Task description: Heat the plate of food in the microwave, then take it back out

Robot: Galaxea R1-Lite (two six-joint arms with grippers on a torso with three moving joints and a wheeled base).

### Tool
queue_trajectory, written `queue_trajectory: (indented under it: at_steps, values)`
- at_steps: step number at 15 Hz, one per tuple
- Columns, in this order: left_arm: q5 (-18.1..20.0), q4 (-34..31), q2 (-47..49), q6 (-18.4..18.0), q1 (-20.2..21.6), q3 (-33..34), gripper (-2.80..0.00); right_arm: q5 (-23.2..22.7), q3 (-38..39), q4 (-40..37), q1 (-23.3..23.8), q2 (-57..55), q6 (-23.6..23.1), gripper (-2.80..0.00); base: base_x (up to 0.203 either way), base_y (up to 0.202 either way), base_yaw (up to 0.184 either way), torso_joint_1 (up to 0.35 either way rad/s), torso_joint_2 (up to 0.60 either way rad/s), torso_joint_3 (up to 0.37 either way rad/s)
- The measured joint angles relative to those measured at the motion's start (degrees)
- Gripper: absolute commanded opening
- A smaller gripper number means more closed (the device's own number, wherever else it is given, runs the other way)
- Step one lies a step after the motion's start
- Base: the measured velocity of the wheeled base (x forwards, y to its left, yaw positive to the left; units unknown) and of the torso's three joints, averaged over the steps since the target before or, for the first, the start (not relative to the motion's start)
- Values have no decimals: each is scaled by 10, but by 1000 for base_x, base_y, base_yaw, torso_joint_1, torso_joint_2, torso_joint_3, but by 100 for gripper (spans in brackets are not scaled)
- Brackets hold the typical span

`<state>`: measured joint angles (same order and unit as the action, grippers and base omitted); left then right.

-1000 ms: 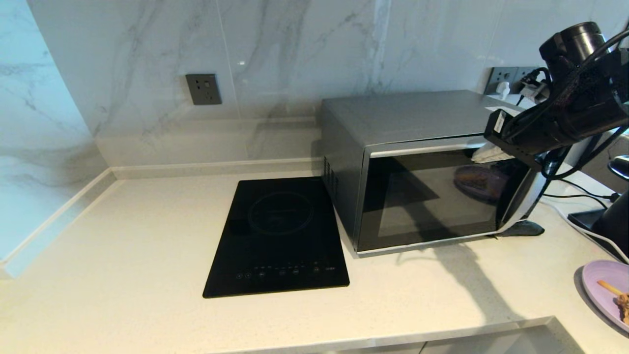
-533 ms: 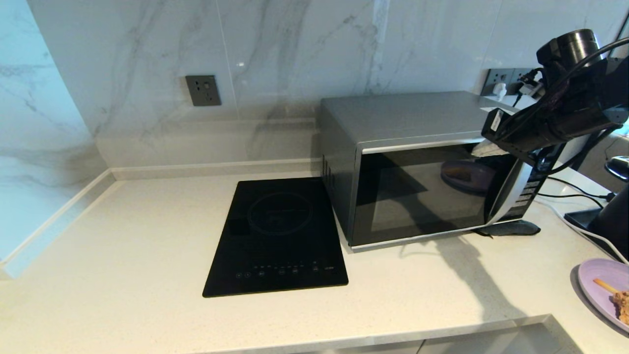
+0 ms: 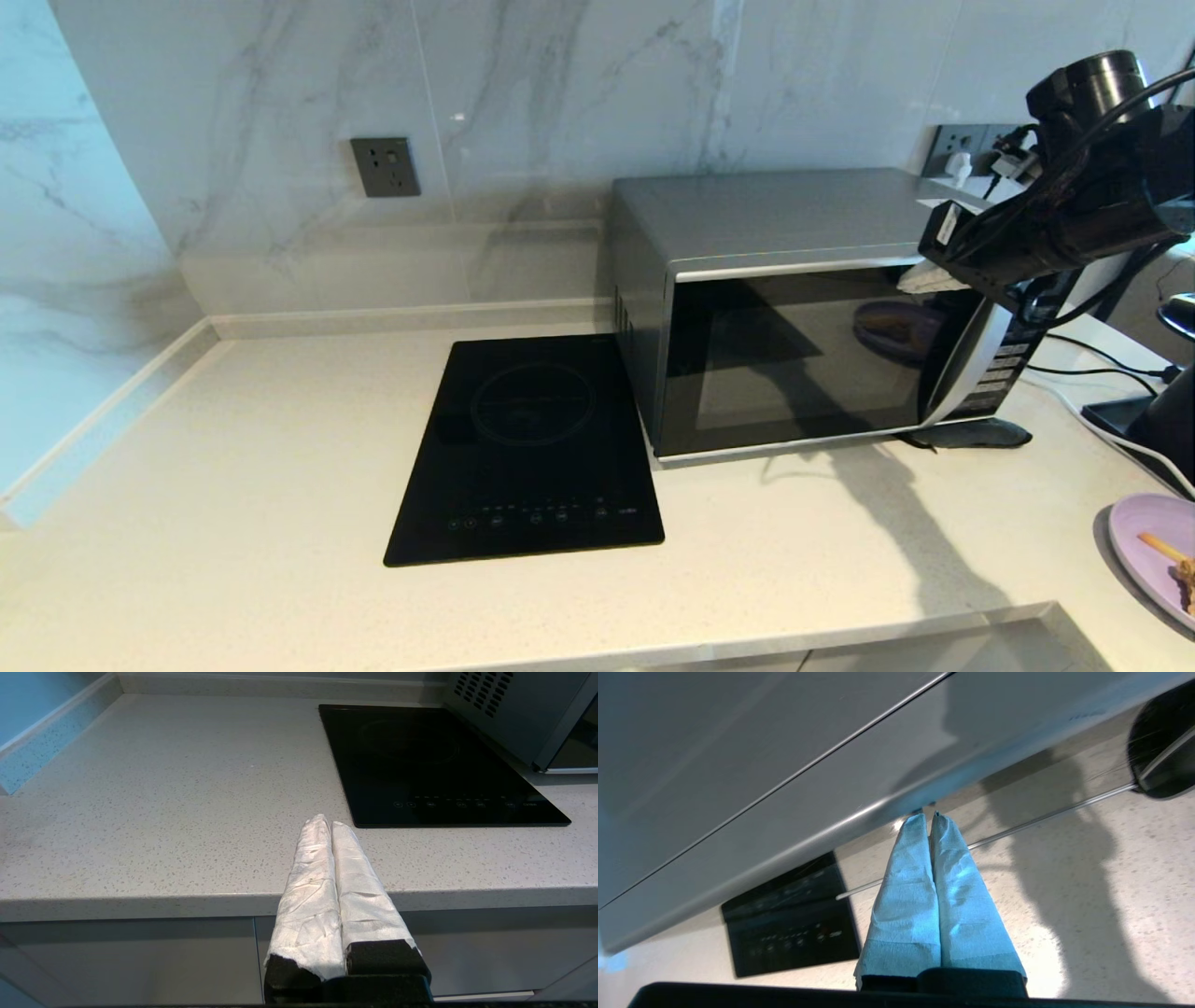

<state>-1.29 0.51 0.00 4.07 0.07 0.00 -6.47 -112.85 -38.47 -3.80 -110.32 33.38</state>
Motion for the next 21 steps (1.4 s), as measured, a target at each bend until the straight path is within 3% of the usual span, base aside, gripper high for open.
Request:
queue_trajectory:
  at_steps: [5, 10, 16, 21]
  values:
    - [0, 0, 0, 0, 0, 0, -280, -41, 32, -41, -1, 76, 2, -280, 0, 0, 0, 0, 0, 0]
    - [0, 0, 0, 0, 0, 0, -280, -49, 76, -78, 0, 206, 2, -280, 0, 0, 0, 0, 0, 0]
    - [0, 0, 0, 0, 0, 0, -280, 12, 81, -277, 3, 351, 16, -280, 0, 0, 0, 0, 0, 0]
    - [0, 0, 0, 0, 0, 0, -280, 10, 104, -423, 3, 488, 49, -280, 0, 0, 0, 0, 0, 0]
